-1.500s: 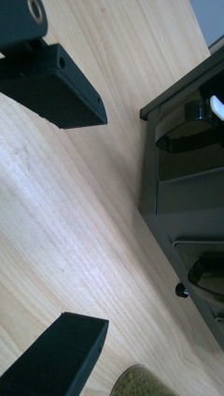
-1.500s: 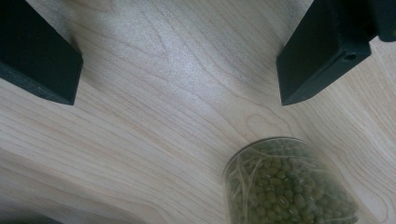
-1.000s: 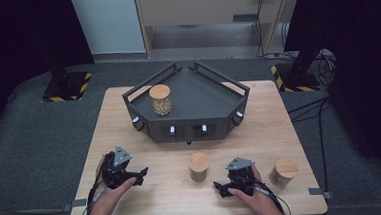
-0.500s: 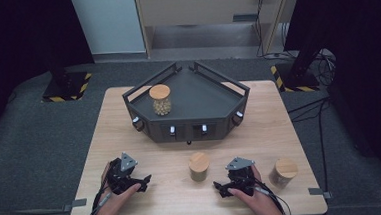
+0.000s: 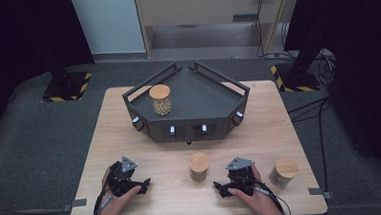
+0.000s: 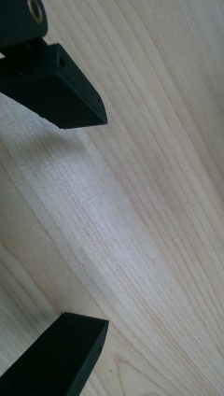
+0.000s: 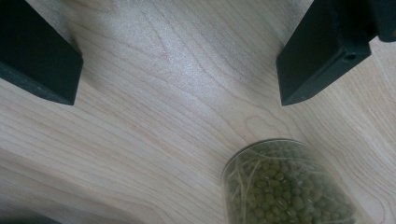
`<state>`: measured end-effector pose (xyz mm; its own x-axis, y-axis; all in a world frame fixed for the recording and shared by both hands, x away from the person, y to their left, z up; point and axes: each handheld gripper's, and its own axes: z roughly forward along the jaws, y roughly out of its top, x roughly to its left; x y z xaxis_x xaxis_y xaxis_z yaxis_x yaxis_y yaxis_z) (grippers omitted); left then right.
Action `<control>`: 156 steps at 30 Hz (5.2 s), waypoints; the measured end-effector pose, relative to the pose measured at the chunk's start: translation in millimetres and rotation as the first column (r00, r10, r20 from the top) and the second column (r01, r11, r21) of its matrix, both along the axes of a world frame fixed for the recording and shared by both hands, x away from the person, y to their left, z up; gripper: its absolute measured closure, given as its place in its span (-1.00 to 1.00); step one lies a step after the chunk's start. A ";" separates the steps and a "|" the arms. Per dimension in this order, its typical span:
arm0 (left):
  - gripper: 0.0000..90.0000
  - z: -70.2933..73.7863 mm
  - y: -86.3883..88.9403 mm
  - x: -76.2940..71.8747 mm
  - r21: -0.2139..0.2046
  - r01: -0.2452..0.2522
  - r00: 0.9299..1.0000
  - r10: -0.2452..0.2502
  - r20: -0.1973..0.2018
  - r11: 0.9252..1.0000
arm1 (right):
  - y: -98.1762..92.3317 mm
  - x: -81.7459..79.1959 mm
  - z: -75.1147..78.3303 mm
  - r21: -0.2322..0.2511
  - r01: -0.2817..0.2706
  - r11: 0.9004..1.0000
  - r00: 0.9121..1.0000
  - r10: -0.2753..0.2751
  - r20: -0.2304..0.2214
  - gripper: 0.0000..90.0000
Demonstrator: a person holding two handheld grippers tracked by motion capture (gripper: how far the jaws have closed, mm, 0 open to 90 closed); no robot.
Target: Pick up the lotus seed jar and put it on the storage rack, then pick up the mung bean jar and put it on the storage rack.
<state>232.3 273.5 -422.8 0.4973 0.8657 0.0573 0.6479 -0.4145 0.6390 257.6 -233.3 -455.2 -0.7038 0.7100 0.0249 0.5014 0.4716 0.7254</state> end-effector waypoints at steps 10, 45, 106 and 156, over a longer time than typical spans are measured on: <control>-0.96 -5.6 3.1 3.8 -0.018 -0.007 1.000 0.007 -0.009 1.000 | 0.0 0.0 0.0 0.000 0.000 1.000 1.000 0.000 0.000 -0.99; -1.00 -19.8 15.6 -2.2 -0.076 0.006 0.999 -0.002 0.044 0.997 | -13.0 1.0 6.6 0.039 -0.053 0.998 0.999 0.053 0.001 -0.94; -1.00 -20.0 10.0 2.1 -0.075 -0.021 0.999 0.024 0.045 0.997 | 33.8 -5.9 3.2 0.215 -0.056 0.975 0.991 0.028 0.131 -0.80; -1.00 -20.0 9.3 2.0 -0.075 -0.025 0.999 0.029 0.045 0.997 | 50.0 -10.3 -14.6 0.262 -0.048 0.964 0.980 -0.005 0.200 -0.48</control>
